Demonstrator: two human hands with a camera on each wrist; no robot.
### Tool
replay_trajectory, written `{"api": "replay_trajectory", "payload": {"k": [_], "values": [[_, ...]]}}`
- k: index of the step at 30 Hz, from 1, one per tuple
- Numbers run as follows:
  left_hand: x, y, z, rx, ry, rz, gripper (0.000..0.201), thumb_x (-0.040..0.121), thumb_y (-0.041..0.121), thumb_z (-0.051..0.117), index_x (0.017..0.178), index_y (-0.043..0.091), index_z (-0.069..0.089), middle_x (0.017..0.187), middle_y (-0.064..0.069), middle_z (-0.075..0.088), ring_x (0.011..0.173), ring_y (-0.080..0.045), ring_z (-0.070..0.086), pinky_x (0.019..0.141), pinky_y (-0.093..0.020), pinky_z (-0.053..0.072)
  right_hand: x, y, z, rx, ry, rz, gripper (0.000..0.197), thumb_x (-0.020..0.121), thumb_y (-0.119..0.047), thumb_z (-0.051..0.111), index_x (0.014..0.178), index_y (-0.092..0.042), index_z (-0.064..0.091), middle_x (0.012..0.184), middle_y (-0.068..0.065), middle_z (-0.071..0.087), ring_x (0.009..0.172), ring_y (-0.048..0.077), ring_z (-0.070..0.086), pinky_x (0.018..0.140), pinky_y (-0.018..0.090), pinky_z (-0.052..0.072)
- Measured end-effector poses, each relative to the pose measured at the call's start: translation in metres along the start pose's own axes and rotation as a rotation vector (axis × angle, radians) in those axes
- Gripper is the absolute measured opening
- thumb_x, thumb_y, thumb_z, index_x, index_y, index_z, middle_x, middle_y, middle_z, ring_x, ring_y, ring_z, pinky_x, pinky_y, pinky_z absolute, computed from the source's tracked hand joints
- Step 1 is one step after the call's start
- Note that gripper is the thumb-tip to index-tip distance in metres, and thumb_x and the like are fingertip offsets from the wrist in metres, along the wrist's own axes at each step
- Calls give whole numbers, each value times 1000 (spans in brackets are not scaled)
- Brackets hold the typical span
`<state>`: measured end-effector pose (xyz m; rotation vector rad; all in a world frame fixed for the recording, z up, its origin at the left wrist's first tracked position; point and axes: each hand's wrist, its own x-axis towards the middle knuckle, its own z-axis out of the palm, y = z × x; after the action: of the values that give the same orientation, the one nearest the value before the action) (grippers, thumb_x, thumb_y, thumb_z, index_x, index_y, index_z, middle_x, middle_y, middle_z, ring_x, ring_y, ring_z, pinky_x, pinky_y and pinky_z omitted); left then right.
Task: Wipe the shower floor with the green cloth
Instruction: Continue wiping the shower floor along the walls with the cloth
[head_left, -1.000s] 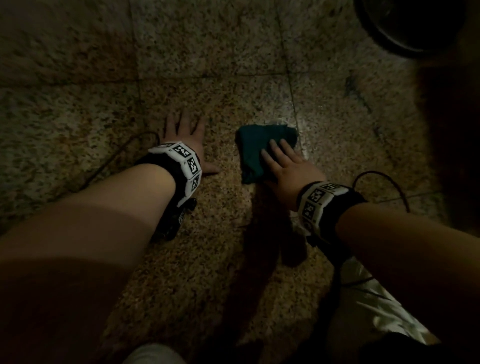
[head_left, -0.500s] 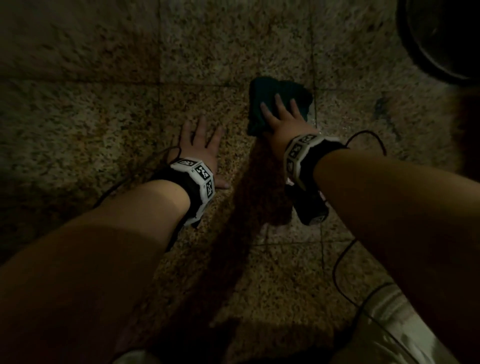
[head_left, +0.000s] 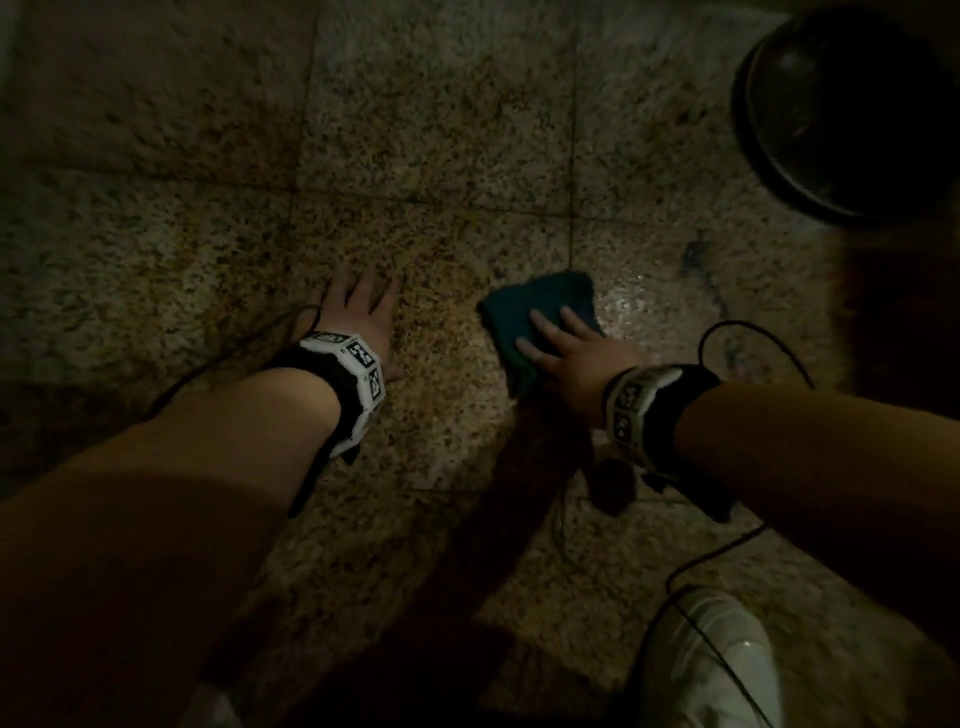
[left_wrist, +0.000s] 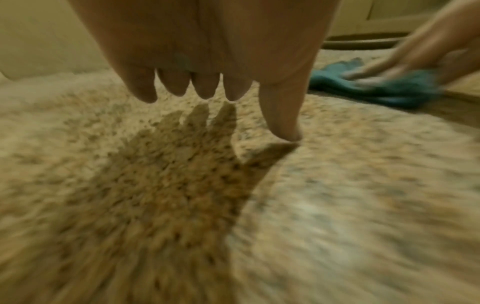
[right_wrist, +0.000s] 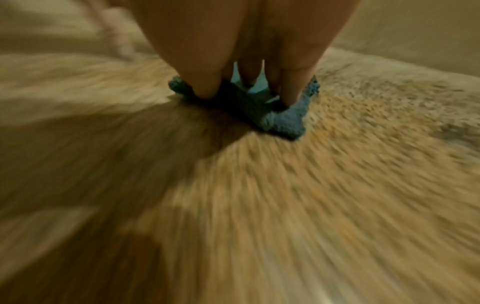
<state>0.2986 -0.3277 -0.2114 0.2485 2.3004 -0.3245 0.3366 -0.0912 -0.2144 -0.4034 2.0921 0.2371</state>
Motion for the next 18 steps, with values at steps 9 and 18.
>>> {"api": "replay_trajectory", "payload": {"k": [9, 18], "values": [[-41, 41, -42, 77, 16, -109, 83, 95, 51, 42, 150, 20, -12, 158, -5, -14, 145, -31, -7, 116, -43, 15, -4, 16, 21, -117, 54, -164, 75, 102, -31, 38, 147, -34, -21, 149, -5, -39, 141, 25, -27, 117, 49, 8], [-46, 74, -72, 19, 36, -185, 89, 92, 54, 47, 151, 20, -11, 157, -3, -16, 145, -29, -8, 115, -45, 10, 6, 40, -10, 37, 132, -59, 64, 103, -29, 28, 150, -27, -16, 154, -1, -29, 144, 24, -21, 117, 39, 1]]}}
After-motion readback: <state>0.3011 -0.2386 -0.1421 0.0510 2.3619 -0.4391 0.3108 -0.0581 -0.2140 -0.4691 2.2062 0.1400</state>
